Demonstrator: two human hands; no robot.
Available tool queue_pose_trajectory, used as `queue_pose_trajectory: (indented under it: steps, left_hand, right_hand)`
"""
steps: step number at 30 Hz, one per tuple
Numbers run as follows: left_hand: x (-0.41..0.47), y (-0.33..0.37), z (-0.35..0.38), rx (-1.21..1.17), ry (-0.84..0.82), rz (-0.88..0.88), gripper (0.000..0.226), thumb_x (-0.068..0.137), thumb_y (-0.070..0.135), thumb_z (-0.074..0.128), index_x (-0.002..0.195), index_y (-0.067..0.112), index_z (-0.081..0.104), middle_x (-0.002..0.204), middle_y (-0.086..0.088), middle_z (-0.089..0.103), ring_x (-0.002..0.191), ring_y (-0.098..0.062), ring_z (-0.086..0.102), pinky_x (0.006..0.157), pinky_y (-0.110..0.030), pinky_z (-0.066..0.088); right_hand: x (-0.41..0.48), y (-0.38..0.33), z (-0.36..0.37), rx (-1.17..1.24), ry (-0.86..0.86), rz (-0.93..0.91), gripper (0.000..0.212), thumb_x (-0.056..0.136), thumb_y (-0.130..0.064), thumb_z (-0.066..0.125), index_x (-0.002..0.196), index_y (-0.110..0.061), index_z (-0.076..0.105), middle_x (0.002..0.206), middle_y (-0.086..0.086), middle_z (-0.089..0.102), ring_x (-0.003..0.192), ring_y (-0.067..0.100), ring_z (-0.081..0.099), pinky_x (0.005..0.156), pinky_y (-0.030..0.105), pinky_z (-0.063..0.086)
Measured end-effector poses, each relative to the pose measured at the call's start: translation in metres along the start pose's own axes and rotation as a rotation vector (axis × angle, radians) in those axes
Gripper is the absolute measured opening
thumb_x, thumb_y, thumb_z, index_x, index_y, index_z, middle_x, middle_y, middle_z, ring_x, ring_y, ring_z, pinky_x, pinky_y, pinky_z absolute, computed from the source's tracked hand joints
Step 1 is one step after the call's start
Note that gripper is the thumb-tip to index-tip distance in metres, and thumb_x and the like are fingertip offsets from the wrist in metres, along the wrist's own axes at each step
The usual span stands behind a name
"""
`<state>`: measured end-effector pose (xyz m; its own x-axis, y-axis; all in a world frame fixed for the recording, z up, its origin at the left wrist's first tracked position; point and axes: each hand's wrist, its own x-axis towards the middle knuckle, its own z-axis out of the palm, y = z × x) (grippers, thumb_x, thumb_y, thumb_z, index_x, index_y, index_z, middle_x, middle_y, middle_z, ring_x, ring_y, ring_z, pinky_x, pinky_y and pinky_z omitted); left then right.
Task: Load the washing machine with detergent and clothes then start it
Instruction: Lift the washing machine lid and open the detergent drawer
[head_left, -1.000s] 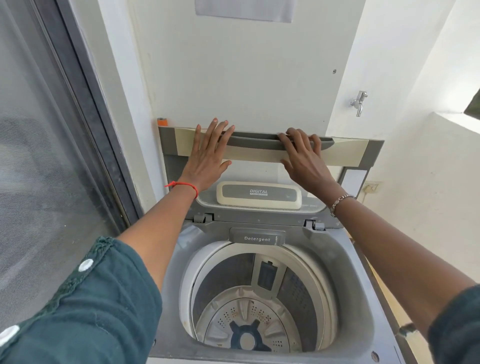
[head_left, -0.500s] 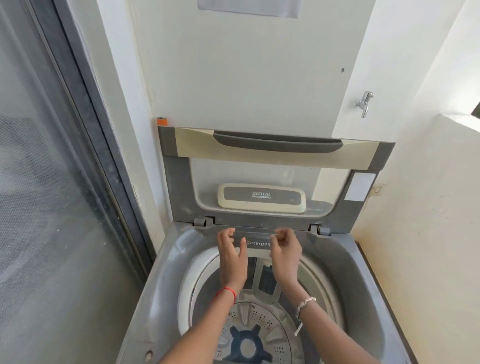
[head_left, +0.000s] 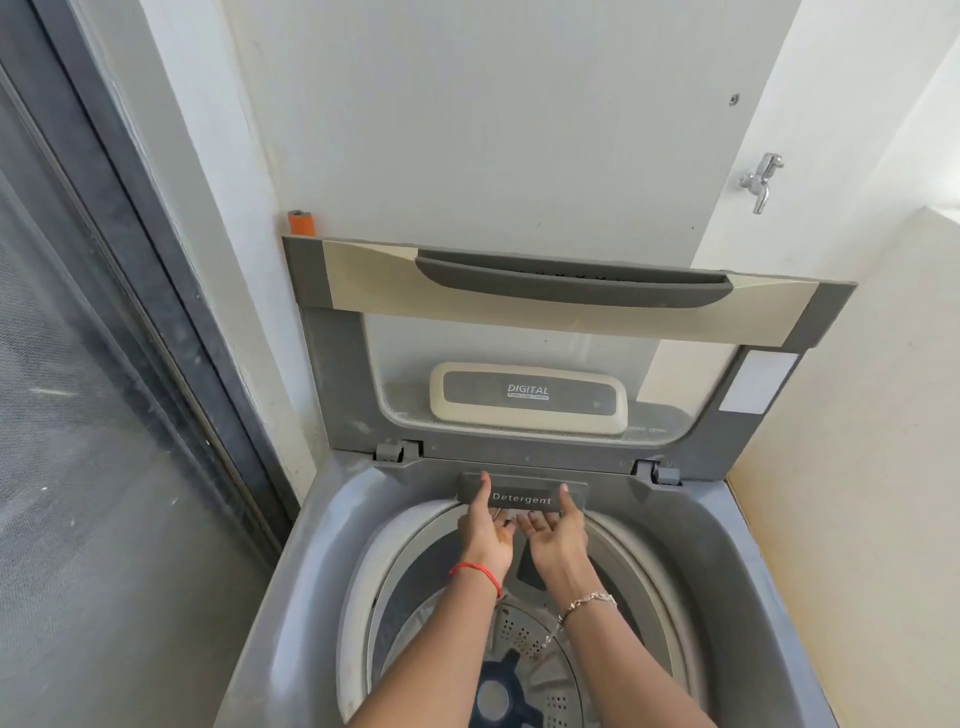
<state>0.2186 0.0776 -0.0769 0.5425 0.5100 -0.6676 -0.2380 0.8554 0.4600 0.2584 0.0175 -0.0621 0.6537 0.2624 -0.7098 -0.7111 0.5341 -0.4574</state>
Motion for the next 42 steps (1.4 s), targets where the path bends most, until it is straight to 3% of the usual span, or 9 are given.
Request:
queue_pose_trajectory:
  steps: [3,8,13,16,23,29,31,36,42]
  left_hand:
    - [0.005,-0.005,0.003,0.026,0.028,0.007,0.054,0.084,0.030,0.067,0.123,-0.002,0.048,0.101,-0.014,0.051,0.096,-0.025,0.051,0.077,-0.029,0.048]
    - [0.011,-0.009,0.005,0.064,0.108,0.046,0.029,0.080,0.029,0.072,0.082,0.006,0.053,0.082,-0.009,0.054,0.069,-0.016,0.054,0.053,-0.021,0.049]
    - [0.015,-0.012,0.000,0.116,0.068,0.083,0.041,0.083,0.029,0.068,0.107,-0.001,0.052,0.099,-0.016,0.059,0.096,-0.027,0.058,0.085,-0.030,0.051]
    - [0.021,-0.014,-0.005,0.153,0.008,0.110,0.044,0.086,0.028,0.063,0.114,-0.003,0.050,0.108,-0.021,0.057,0.100,-0.029,0.059,0.097,-0.034,0.047]
    - [0.032,-0.020,-0.008,0.245,0.009,0.165,0.034,0.089,0.034,0.057,0.094,0.002,0.049,0.101,-0.018,0.058,0.096,-0.025,0.060,0.087,-0.032,0.049]
    - [0.040,-0.024,-0.010,0.331,0.043,0.165,0.041,0.088,0.044,0.054,0.094,0.004,0.047,0.095,-0.013,0.056,0.086,-0.018,0.058,0.074,-0.025,0.046]
    - [0.040,-0.024,-0.009,0.340,0.037,0.157,0.038,0.088,0.045,0.053,0.090,0.007,0.044,0.094,-0.011,0.055,0.088,-0.019,0.058,0.076,-0.025,0.046]
    - [0.036,-0.022,-0.010,0.347,-0.013,0.135,0.051,0.090,0.045,0.049,0.121,0.006,0.037,0.116,-0.016,0.052,0.104,-0.022,0.055,0.095,-0.029,0.044]
    - [0.036,-0.022,-0.009,0.368,-0.009,0.131,0.046,0.090,0.046,0.049,0.116,0.010,0.035,0.115,-0.013,0.050,0.108,-0.024,0.053,0.099,-0.031,0.042]
  right_hand:
    - [0.009,0.001,-0.004,0.031,-0.063,0.020,0.060,0.092,-0.022,0.054,0.140,0.004,0.028,0.148,0.027,0.028,0.133,0.042,0.036,0.111,0.046,0.033]
    - [0.018,-0.001,-0.010,0.007,-0.142,0.046,0.061,0.093,-0.028,0.052,0.136,0.009,0.030,0.146,0.032,0.027,0.134,0.044,0.033,0.111,0.050,0.031]
    - [0.023,0.000,-0.014,-0.072,-0.202,0.011,0.040,0.091,-0.029,0.056,0.114,0.001,0.043,0.141,0.036,0.031,0.128,0.046,0.039,0.104,0.047,0.040]
    - [0.023,0.001,-0.014,-0.114,-0.181,-0.038,0.056,0.089,-0.027,0.058,0.131,0.003,0.036,0.141,0.038,0.030,0.125,0.049,0.042,0.097,0.046,0.045]
    - [0.024,0.003,-0.015,-0.098,-0.132,-0.062,0.031,0.088,-0.017,0.060,0.113,-0.005,0.044,0.137,0.033,0.035,0.126,0.047,0.041,0.087,0.051,0.050]
    - [0.029,0.000,-0.012,-0.163,-0.069,-0.123,0.019,0.084,-0.014,0.061,0.096,-0.003,0.051,0.093,0.020,0.050,0.097,0.044,0.056,0.054,0.040,0.058]
    - [0.029,0.000,-0.011,-0.190,-0.065,-0.138,0.011,0.084,-0.014,0.060,0.085,-0.007,0.051,0.090,0.021,0.053,0.091,0.044,0.059,0.049,0.035,0.059]
    - [0.027,0.000,-0.010,-0.238,-0.060,-0.161,0.011,0.083,-0.015,0.060,0.080,-0.008,0.053,0.084,0.019,0.059,0.081,0.039,0.062,0.053,0.036,0.059]
    - [0.028,-0.002,-0.008,-0.205,-0.028,-0.167,0.013,0.079,-0.013,0.063,0.078,-0.007,0.051,0.078,0.019,0.060,0.070,0.035,0.062,0.052,0.039,0.058]
